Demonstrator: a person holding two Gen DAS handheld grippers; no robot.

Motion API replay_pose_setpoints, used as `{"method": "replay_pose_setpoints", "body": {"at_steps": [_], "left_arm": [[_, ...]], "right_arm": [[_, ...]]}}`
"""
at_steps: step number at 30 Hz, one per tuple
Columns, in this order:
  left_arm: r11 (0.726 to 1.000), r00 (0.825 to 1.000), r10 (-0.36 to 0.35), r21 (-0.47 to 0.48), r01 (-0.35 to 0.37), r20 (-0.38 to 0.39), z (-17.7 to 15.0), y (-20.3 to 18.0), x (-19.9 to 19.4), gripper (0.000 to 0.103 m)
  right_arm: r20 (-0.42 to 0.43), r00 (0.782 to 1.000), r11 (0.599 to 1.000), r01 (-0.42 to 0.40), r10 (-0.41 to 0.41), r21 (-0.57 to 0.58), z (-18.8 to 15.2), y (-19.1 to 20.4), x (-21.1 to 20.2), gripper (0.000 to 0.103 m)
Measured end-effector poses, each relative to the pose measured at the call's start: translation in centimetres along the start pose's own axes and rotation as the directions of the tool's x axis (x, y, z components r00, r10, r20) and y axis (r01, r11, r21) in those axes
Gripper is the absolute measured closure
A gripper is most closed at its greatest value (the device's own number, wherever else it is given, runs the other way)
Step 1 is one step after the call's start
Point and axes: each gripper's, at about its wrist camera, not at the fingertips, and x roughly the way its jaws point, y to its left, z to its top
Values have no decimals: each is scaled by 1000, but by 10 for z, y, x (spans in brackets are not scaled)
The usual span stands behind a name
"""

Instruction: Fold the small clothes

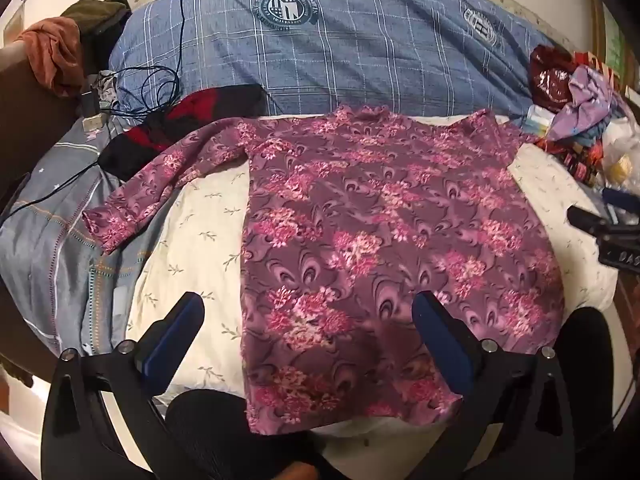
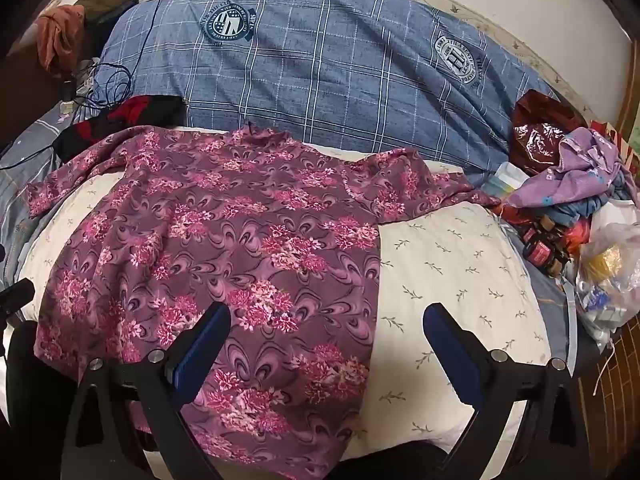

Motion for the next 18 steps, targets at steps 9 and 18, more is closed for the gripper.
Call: {"method": "replay_pose_setpoints", "body": {"at_steps": [9,18], "left_arm": [[999,1000,19,-31,-19,1,-11,5,-2,0],[1000,1000,24,13,-24,6,-12,-6,-5,0]], "right_arm": [[12,999,999,-33,33,-2,-10,-4,-18,5],[10,999,999,-35,35,-10,-26,-17,-16,5]]}}
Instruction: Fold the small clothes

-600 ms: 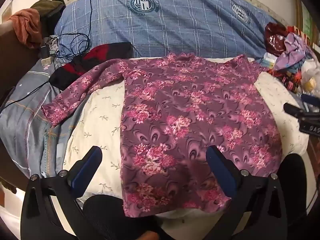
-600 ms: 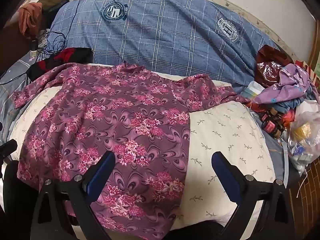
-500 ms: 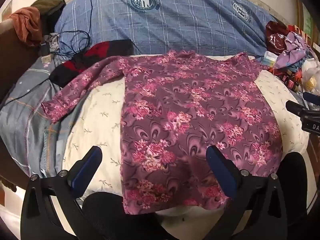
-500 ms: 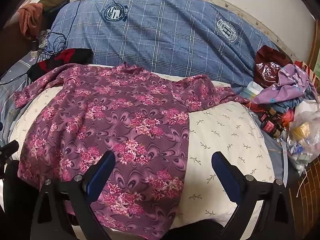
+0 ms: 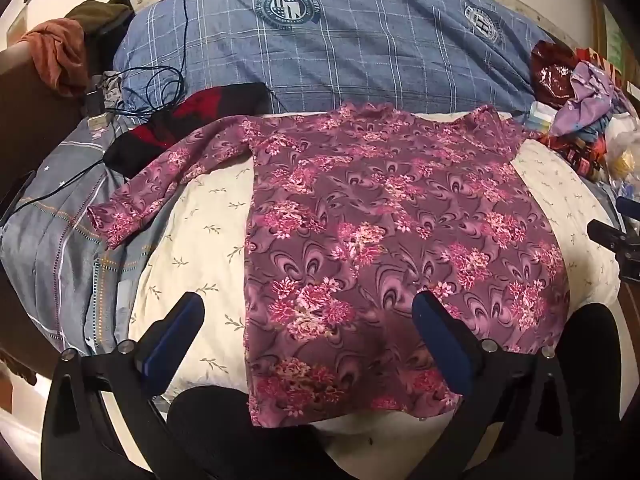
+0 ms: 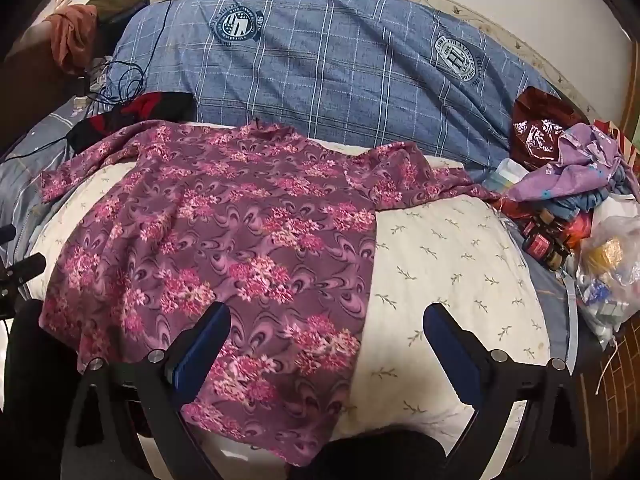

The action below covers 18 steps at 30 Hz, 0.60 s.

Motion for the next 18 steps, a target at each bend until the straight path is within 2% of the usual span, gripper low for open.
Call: {"method": "replay_pose_setpoints", "body": {"at_steps": [8,18], "left_arm": [[1000,1000,-1,23,2,-7,-2,-4,1,0],[999,1000,7,50,-6,-21,-2,-10,1,0]], "right_arm": [[2,999,998,54,-54,32,0,-6,-1,5],[27,997,997,70,-70,27,1,-5,-4,5]]}}
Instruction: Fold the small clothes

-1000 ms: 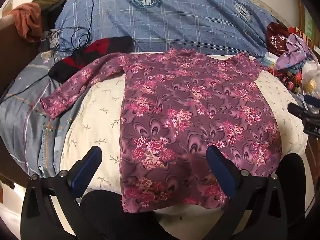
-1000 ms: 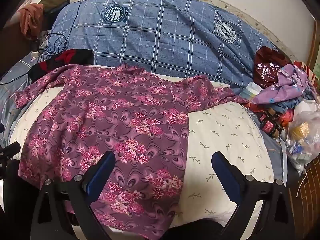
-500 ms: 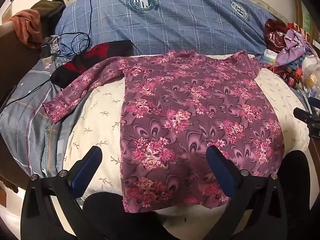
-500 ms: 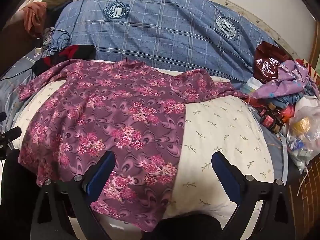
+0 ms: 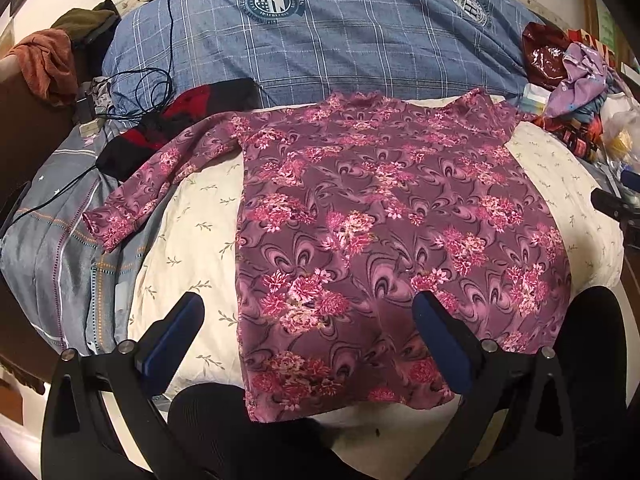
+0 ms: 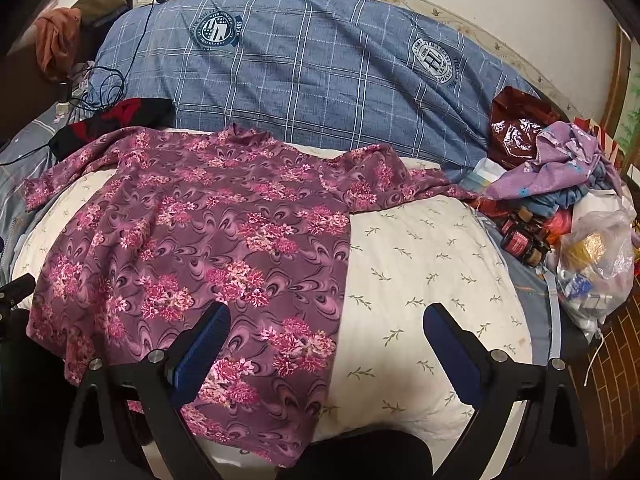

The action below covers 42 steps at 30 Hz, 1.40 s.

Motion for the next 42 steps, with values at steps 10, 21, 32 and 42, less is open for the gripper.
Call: {"method": "replay_pose_setpoints", "body": {"at_steps": [10,21,32,42], "left_arm": [[999,999,34,-13,-34,-18,9,-2,4,0],[999,999,34,-29,-35,-13,11,1,3,0],[1000,1000,17,-19,-17,-17,10,-2,4,0],[1000,1000,-1,-18,0,-27,10,-4,9,0]], "right_arm": [[6,1000,1000,-4,4,13,-1,-4,3,5],[-29,999,999,-43,44,21,-10,-5,13,5],[-32,998,999,-52,52,14,-12,-3,12,5],[-38,998,998,-56,56,8,-12,-1,14,5]]}}
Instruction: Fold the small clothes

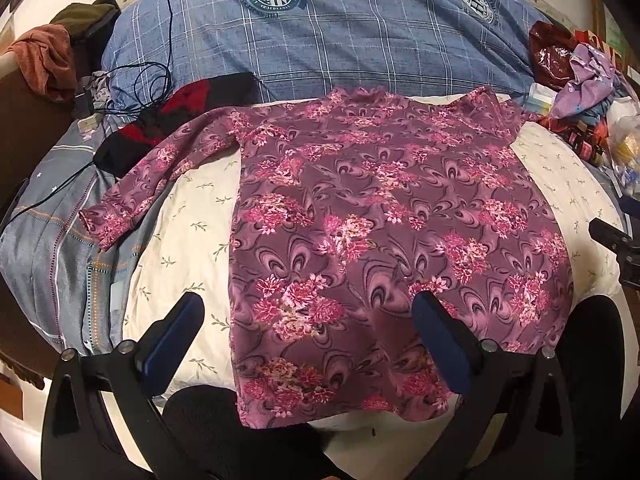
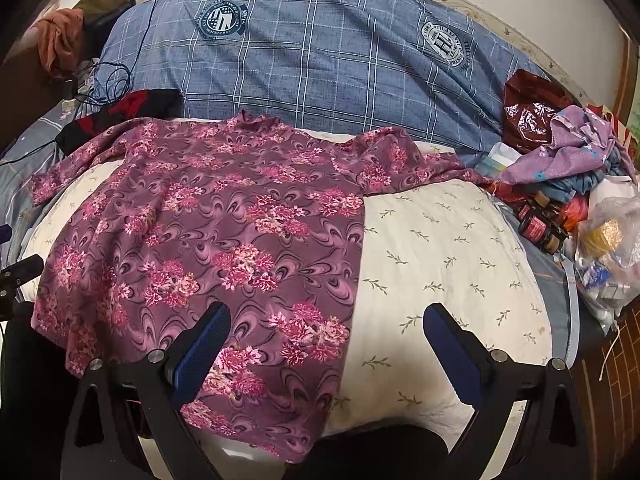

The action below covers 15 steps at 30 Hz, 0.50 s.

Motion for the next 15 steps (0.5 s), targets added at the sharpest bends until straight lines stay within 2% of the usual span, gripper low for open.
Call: {"method": "replay_pose_setpoints", "body": {"at_steps": [15], "left_arm": [[999,998,-54,-4,54,-25,-7,-8,9,0]], "right_arm": [[-6,1000,1000,-17,17,8,-11,2,0,5]]}}
